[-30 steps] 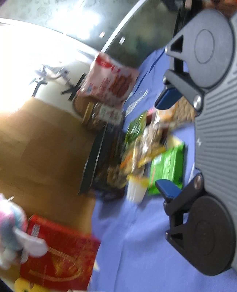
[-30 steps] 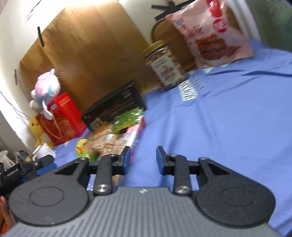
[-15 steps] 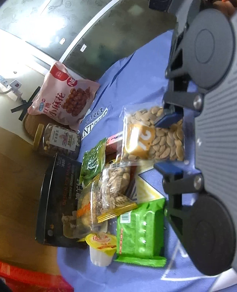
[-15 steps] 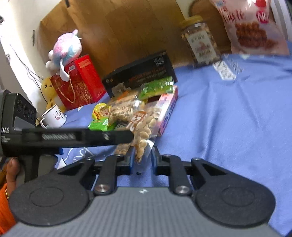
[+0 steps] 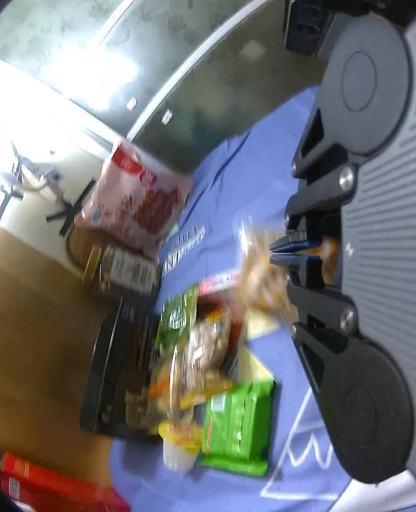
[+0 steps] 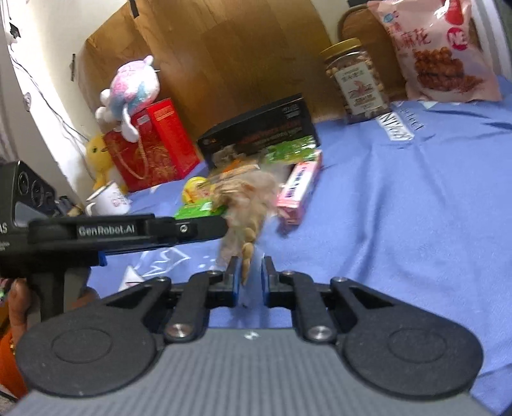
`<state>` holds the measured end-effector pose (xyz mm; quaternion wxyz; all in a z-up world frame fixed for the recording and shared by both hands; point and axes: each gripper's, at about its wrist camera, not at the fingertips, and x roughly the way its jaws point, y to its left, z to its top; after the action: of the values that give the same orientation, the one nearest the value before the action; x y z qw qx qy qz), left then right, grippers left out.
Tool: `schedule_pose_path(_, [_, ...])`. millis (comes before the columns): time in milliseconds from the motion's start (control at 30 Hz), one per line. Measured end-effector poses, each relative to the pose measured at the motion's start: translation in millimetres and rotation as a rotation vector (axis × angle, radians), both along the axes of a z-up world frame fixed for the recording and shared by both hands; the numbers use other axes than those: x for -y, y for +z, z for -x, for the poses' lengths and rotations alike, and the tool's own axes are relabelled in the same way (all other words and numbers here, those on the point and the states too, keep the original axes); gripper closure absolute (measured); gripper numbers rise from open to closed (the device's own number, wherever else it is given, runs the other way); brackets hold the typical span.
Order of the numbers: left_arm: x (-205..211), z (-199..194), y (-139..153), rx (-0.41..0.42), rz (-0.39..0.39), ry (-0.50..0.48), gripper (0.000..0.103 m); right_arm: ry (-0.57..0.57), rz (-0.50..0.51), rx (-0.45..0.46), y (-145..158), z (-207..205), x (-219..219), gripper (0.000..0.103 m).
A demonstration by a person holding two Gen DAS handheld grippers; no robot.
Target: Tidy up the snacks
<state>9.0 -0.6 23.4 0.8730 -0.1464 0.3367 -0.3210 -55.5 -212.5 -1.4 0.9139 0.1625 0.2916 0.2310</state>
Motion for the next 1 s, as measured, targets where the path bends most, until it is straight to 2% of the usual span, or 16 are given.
schedule_pose_path(67, [10,5,3,0.052,-0.061,0.007,0.099,0.013,0.016,0.017,3,2,-6,0.087])
schedule_pose_path(200, [8,2,-2,0.014,-0.042,0.001,0.095,-0.005,0.059,0.015,2,0,-8,0.088])
schedule_pose_path(300, [-7,0,-2,0.012,-0.041,0.054,0.08,-0.042,0.048,-0.029,-7,-6,1,0.087])
schedule_pose_path(367, [-21,-1,-3,0.003,-0.031,0.092,0.06,-0.055,0.017,-0.054,-12,-8,7,0.083])
schedule_pose_path(500, [-44,-6,-4,-0.005,-0.039,0.152,0.058,-0.05,0.002,-0.061,-13,-7,9,0.078])
schedule_pose_path(567, [-51,-9,-4,-0.015,-0.031,0.15,0.057,-0.043,-0.006,-0.068,-14,-7,10,0.067])
schedule_pose_path(800, [-32,-22,-15,-0.034,-0.045,0.033,0.046,-0.047,-0.045,-0.083,-18,-8,17,0.065])
schedule_pose_path(867, [-20,-32,-25,-0.056,-0.061,-0.011,0.036,-0.055,-0.072,-0.09,-20,-11,18,0.065])
schedule_pose_path(900, [-15,-34,-29,-0.052,-0.055,-0.029,0.035,-0.054,-0.096,-0.099,-21,-14,17,0.065])
schedule_pose_path(933, [-12,-33,-29,-0.042,-0.058,-0.04,0.035,-0.037,-0.117,-0.107,-23,-19,13,0.066])
schedule_pose_path(1000, [-5,-33,-28,-0.024,-0.104,-0.019,0.049,-0.034,-0.085,-0.101,-21,-23,3,0.073])
